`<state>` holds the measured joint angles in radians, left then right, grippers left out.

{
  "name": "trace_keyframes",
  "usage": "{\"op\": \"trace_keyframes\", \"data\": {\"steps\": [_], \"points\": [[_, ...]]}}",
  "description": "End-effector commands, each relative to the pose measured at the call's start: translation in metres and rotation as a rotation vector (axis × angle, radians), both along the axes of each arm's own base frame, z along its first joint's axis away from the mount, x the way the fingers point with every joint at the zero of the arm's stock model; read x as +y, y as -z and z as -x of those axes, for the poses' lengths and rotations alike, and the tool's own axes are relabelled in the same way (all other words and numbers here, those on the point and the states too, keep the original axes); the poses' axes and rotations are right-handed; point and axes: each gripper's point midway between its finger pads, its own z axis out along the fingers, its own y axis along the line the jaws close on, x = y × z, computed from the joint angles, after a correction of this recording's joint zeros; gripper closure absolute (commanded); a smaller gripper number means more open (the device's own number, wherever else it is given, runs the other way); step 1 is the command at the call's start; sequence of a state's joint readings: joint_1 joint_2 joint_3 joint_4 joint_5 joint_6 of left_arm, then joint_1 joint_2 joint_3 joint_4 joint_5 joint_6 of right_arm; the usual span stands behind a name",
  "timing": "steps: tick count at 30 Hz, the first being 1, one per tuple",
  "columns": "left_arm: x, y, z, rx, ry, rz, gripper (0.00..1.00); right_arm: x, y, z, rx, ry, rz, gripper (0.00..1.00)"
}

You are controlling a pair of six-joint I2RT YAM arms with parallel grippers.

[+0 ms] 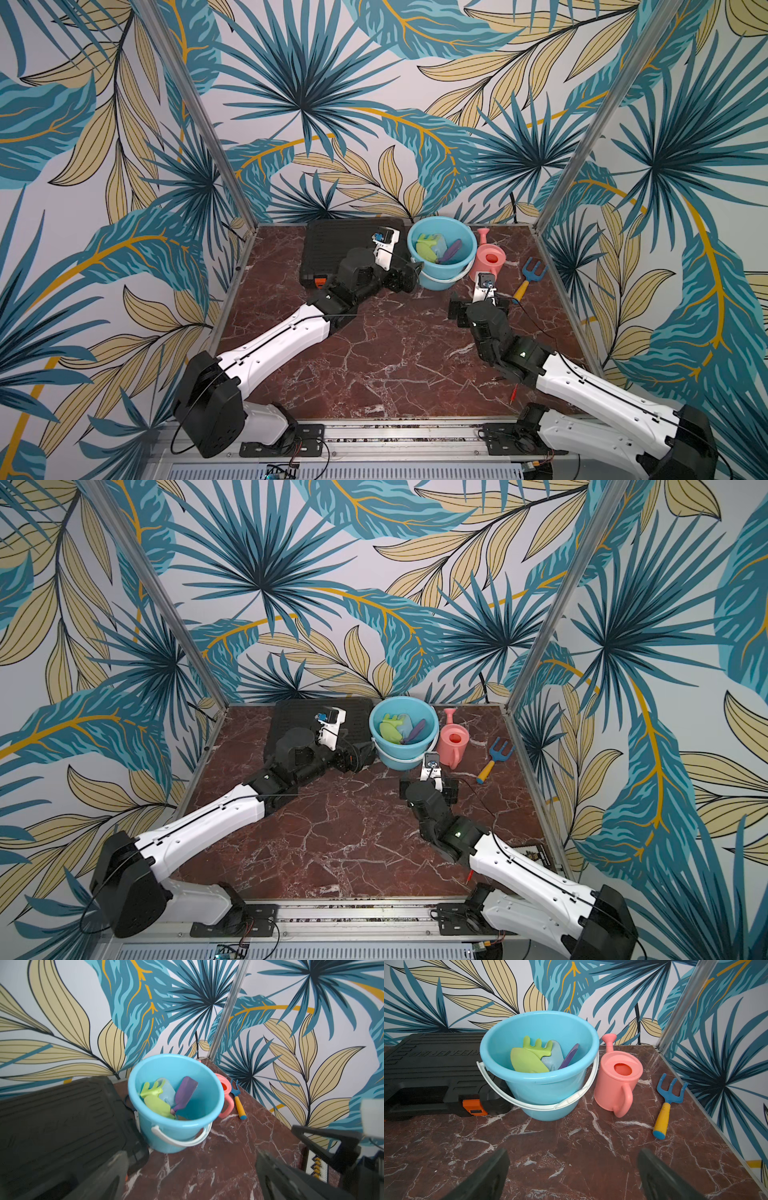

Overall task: Organize the gardening tools
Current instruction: Place the gardening tool in the container, then pick up the gardening tool from the center of the board.

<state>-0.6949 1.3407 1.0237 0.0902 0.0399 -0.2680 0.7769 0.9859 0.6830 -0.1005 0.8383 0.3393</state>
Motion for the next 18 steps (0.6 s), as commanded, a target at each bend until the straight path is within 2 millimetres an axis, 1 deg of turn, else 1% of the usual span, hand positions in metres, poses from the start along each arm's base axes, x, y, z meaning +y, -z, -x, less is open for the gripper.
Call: {"op": "trace_keyframes", "data": {"steps": [1, 3, 6, 9, 12, 14, 16, 18], "points": [[0.019, 0.022, 0.015, 0.024, -0.061, -0.029, 0.0, -0.012, 0.004, -0.002, -0.017, 0.06, 0.056, 0.0], [0.027, 0.036, 0.023, 0.047, -0.07, -0.038, 0.0, -0.019, 0.006, -0.003, -0.021, 0.095, 0.073, 0.0], [0.039, 0.051, 0.03, 0.046, -0.092, -0.075, 0.0, -0.031, 0.009, -0.006, -0.024, 0.143, 0.085, 0.0], [0.048, 0.056, 0.028, 0.03, -0.138, -0.06, 0.0, -0.048, 0.014, -0.01, -0.011, 0.185, 0.049, 0.0], [0.056, 0.064, 0.025, 0.044, -0.197, -0.024, 0.0, -0.074, 0.019, -0.011, 0.002, 0.252, -0.01, 0.0], [0.069, 0.074, 0.021, 0.067, -0.28, -0.003, 0.0, -0.096, 0.021, -0.01, 0.016, 0.313, -0.054, 0.0], [0.072, 0.083, 0.019, 0.1, -0.291, 0.004, 0.0, -0.114, 0.022, -0.006, 0.024, 0.368, -0.075, 0.0], [0.067, 0.09, 0.02, 0.123, -0.265, -0.01, 0.0, -0.129, 0.023, -0.003, 0.023, 0.418, -0.092, 0.01]]}}
